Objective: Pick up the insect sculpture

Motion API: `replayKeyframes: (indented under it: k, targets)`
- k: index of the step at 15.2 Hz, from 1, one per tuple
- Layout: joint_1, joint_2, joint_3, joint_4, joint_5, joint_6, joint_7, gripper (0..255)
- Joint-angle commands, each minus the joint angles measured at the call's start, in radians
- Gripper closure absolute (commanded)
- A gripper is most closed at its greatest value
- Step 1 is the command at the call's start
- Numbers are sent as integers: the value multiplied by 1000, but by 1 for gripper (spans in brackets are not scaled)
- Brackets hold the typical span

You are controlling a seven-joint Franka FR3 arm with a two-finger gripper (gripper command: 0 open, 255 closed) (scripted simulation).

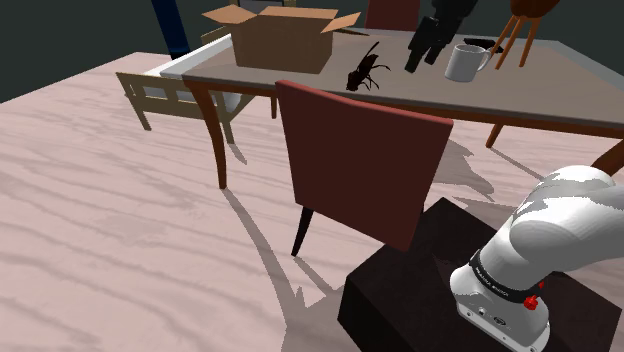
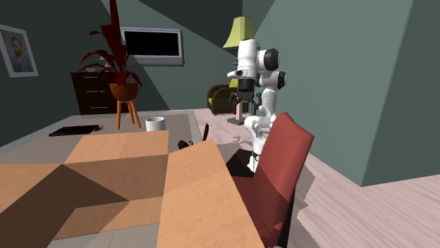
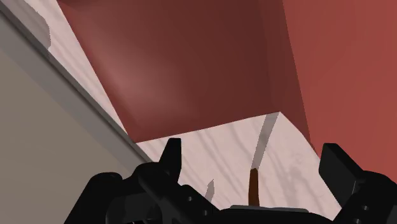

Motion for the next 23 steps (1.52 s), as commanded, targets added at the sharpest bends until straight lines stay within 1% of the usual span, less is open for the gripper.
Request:
replayKeyframes:
  k: [1, 7, 12, 15, 18, 20, 22, 23]
  targets:
    - [0, 0, 0, 0, 0, 0, 0, 0]
    - [45, 166, -157, 94, -55, 39, -311, 0]
    - [90, 348, -276, 227, -58, 58, -572, 0]
    - [113, 474, -339, 329, -35, 59, -731, 0]
    - [127, 613, -392, 449, 8, 49, -892, 0]
    - [125, 711, -419, 539, 46, 36, -998, 0]
    - [113, 814, -435, 639, 89, 15, -1101, 0]
    - [108, 831, -435, 656, 96, 11, -1117, 0]
